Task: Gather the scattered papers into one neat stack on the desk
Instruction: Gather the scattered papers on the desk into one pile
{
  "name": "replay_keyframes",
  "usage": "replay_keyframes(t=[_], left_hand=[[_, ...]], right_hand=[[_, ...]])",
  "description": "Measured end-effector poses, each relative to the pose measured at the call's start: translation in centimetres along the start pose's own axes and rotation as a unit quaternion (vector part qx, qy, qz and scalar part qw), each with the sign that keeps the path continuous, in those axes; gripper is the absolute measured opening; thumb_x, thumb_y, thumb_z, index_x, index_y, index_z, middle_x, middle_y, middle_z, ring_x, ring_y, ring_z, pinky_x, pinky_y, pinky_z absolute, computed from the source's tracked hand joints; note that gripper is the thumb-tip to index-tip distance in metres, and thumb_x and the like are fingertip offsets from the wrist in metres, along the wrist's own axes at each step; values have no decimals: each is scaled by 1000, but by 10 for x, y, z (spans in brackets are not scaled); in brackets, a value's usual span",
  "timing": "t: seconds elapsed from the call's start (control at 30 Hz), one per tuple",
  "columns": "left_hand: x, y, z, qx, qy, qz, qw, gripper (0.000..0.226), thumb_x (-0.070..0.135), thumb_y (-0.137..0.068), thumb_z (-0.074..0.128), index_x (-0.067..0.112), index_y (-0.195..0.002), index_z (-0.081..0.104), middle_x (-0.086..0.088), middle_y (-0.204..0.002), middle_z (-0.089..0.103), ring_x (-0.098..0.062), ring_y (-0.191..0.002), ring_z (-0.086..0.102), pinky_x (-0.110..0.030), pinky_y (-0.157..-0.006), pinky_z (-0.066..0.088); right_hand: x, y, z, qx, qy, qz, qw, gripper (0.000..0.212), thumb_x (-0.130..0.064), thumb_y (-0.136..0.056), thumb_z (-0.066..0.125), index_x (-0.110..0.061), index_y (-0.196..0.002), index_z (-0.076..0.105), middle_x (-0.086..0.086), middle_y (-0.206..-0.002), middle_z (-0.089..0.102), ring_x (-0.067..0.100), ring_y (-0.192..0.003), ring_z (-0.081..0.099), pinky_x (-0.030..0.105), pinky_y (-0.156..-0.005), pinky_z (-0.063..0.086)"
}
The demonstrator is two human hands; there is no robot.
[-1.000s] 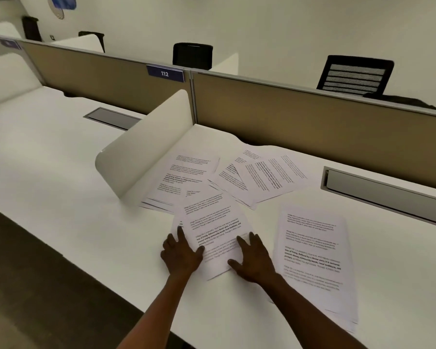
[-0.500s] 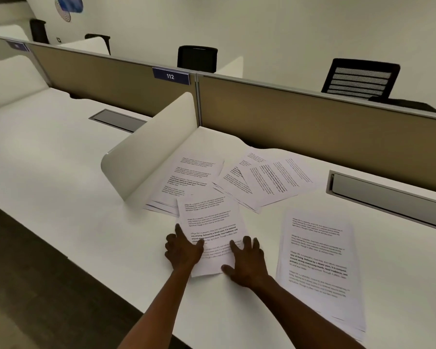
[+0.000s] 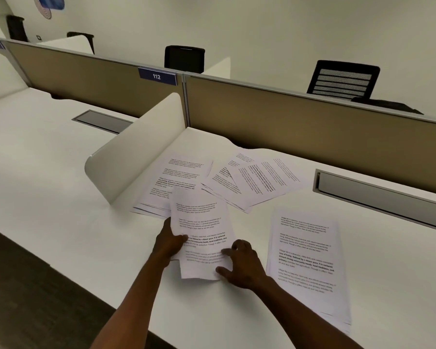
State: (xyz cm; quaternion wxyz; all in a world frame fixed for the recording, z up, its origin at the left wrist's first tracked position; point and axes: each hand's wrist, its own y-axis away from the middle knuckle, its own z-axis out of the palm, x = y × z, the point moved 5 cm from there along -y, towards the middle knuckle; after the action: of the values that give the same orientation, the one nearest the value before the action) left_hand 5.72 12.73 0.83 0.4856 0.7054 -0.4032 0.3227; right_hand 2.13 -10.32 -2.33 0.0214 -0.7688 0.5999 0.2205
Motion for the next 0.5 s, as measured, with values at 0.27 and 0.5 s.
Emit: replay_keyframes(t=[0.27, 0.5], left_hand=[[-16, 28, 9, -14, 97, -32, 995, 31, 16, -99, 55, 16, -129, 57, -12, -114, 72, -31, -95, 72, -51, -86, 58], [-27, 57, 6, -92, 226, -63, 968, 24, 20, -97, 59, 20, -120, 64, -11, -110, 75, -35, -97, 73, -44, -74, 61]], right_hand=[[27, 2, -26, 64, -232, 123, 963, 79, -57, -83, 64, -20, -148, 36, 6, -144, 44, 22, -129, 49, 36, -108, 41], [36, 6, -26, 20, -477, 212, 853, 71, -49, -80, 73, -19, -139, 49, 4, -124, 66, 19, -107, 66, 33, -91, 53]])
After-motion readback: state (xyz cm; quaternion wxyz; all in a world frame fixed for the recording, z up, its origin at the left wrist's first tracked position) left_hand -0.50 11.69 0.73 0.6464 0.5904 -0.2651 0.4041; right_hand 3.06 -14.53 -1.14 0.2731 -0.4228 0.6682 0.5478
